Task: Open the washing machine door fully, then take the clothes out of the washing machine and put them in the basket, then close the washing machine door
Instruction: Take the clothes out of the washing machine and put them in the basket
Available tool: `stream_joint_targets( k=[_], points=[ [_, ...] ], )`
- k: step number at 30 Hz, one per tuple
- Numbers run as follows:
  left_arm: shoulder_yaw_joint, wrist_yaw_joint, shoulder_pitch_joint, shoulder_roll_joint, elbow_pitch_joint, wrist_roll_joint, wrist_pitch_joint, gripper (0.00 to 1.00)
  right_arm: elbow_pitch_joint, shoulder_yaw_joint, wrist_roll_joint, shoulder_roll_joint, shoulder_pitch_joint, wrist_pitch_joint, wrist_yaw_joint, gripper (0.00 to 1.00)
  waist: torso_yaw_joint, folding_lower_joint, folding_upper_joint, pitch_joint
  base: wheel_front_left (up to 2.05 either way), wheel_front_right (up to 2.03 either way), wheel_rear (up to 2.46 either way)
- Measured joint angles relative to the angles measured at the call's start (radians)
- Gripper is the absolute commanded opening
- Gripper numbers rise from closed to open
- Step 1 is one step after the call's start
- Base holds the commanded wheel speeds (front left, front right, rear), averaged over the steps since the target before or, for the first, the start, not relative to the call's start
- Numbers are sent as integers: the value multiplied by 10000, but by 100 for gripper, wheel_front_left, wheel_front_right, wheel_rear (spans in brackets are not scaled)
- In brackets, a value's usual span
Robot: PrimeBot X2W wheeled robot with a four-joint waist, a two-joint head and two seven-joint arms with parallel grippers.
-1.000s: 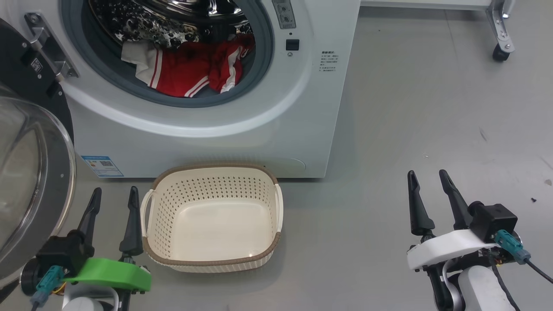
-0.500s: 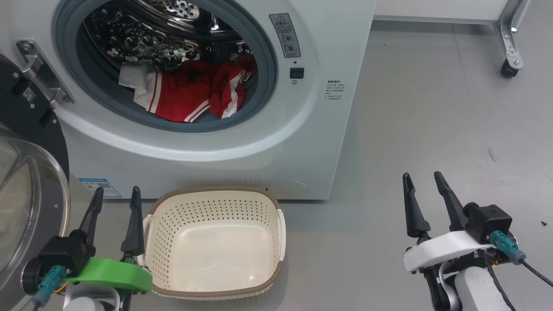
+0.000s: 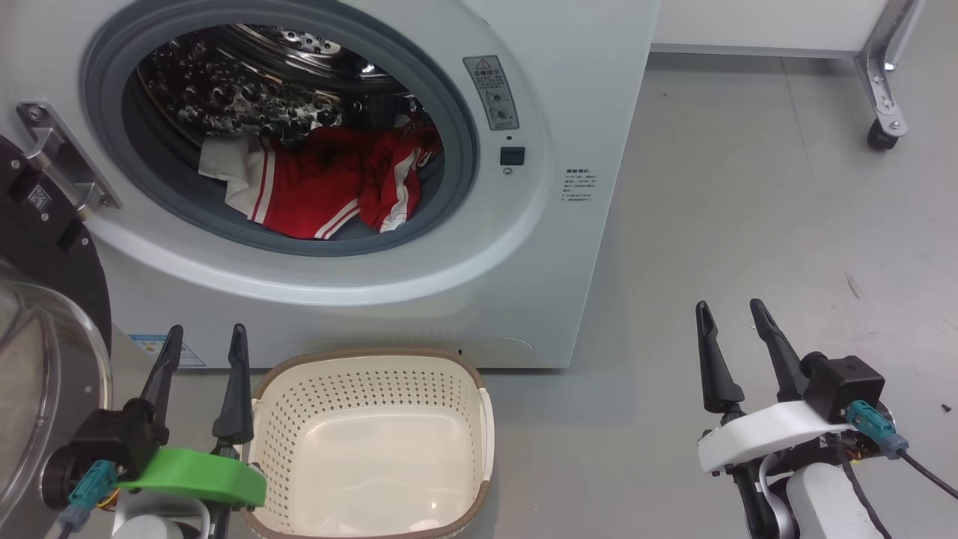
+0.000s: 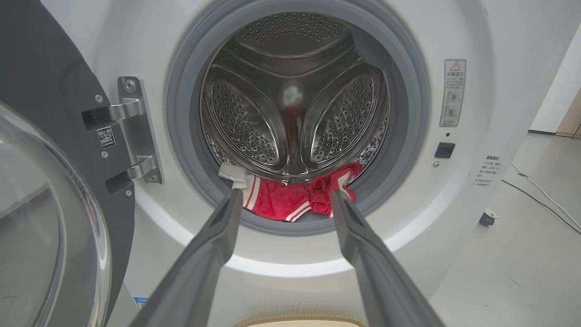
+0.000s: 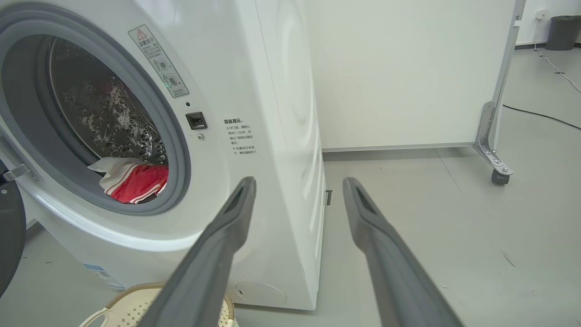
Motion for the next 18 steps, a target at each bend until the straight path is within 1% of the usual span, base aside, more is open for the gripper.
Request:
stream_joint_targets(
  k=[18],
  points=[
    [-2,-4,2,-4,0,2,0,100,2,-21,21,4,0,0,0,100,-42,0,0,83,6,-6,0]
  ],
)
